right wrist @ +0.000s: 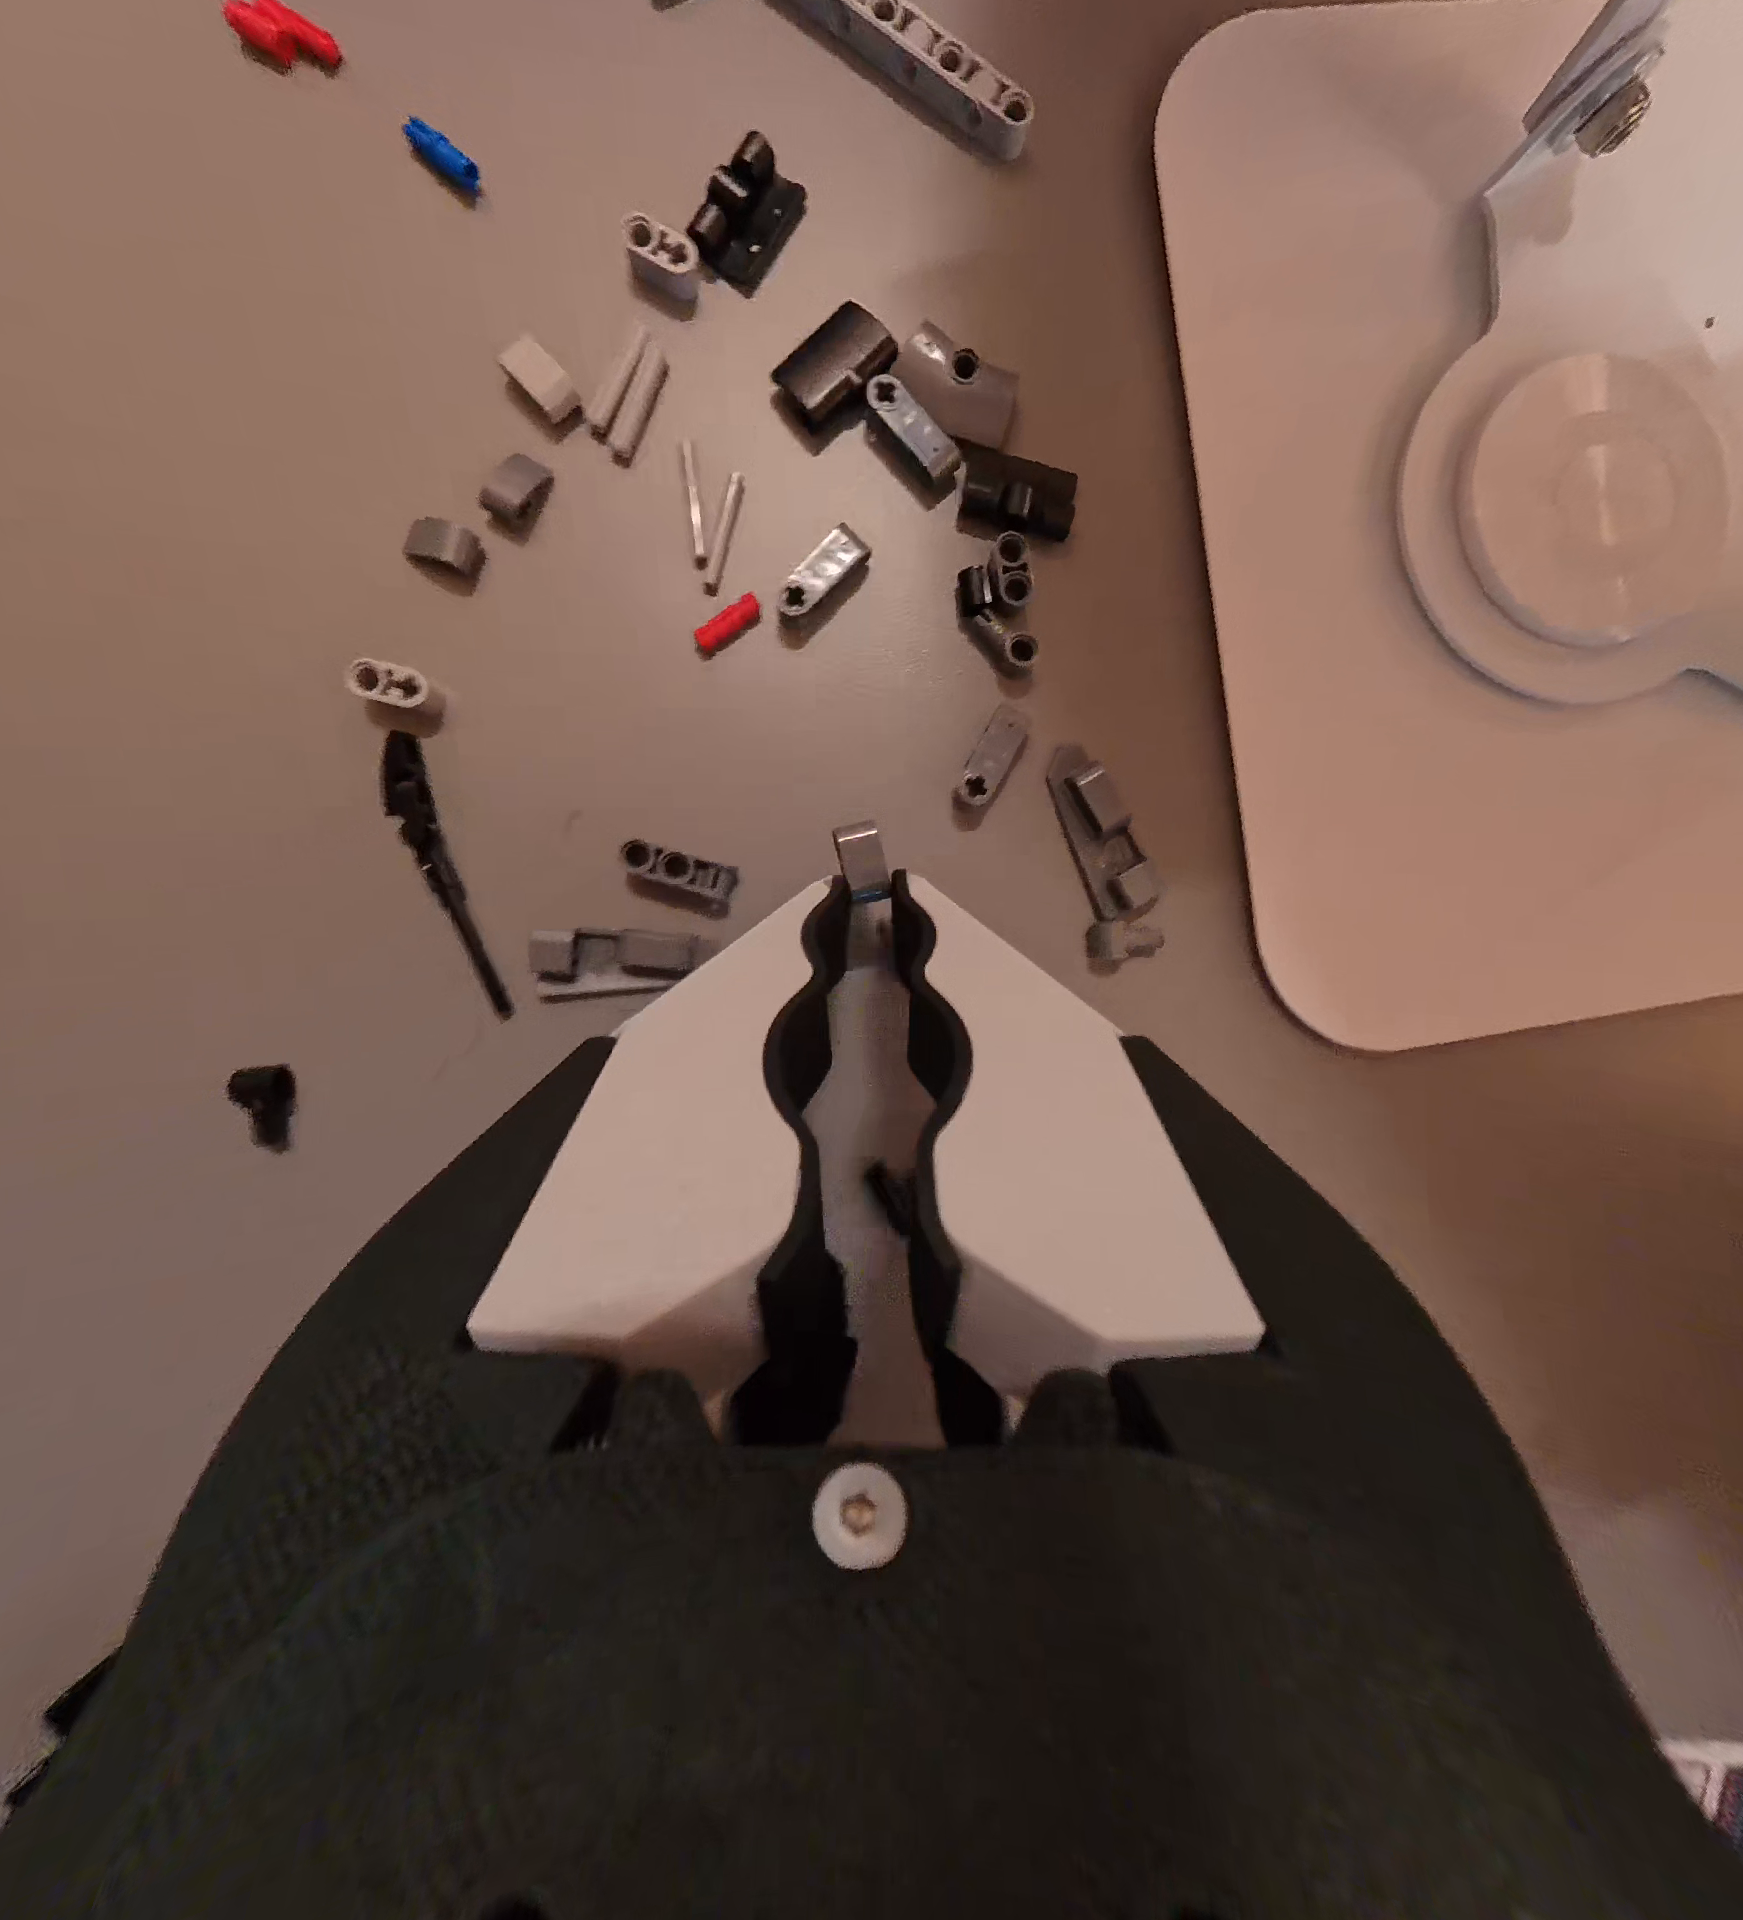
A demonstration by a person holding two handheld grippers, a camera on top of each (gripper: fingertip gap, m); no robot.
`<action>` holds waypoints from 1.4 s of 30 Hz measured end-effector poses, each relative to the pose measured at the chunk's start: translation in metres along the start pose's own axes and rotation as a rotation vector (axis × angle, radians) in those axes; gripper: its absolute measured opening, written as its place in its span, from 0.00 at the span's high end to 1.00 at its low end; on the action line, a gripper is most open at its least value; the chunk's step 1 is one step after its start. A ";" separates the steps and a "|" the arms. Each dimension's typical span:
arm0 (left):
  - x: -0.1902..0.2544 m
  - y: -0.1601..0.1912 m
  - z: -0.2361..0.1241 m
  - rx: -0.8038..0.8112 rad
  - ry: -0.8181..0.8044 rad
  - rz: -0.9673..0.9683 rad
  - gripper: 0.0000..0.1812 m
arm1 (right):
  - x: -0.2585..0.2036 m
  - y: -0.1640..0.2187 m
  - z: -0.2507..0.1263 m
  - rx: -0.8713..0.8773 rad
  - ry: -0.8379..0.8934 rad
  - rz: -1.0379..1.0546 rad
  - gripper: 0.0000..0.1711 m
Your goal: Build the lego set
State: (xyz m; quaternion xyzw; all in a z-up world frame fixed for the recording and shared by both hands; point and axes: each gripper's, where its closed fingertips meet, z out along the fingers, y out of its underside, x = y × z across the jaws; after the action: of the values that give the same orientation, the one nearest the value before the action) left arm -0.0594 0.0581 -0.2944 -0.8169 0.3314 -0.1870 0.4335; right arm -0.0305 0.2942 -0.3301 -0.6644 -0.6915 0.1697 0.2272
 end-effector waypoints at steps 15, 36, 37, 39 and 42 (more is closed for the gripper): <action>0.010 -0.004 0.004 -0.003 0.010 0.027 0.93 | -0.045 0.052 -0.030 -0.150 0.247 -0.171 0.96; 0.015 -0.005 0.007 -0.013 0.011 0.047 0.93 | -0.088 0.018 -0.033 0.039 0.121 -0.092 0.90; 0.016 -0.005 0.007 -0.014 0.011 0.048 0.93 | -0.091 0.010 -0.029 0.054 0.107 -0.094 0.90; 0.016 -0.005 0.007 -0.013 0.011 0.049 0.93 | -0.096 -0.006 -0.018 0.067 0.078 -0.095 0.87; 0.016 -0.005 0.007 -0.014 0.007 0.052 0.93 | -0.098 -0.025 0.003 0.073 0.045 -0.073 0.84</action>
State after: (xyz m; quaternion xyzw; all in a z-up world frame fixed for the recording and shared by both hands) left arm -0.0424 0.0531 -0.2936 -0.8104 0.3552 -0.1760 0.4314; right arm -0.0519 0.1947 -0.3273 -0.6336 -0.7034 0.1714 0.2728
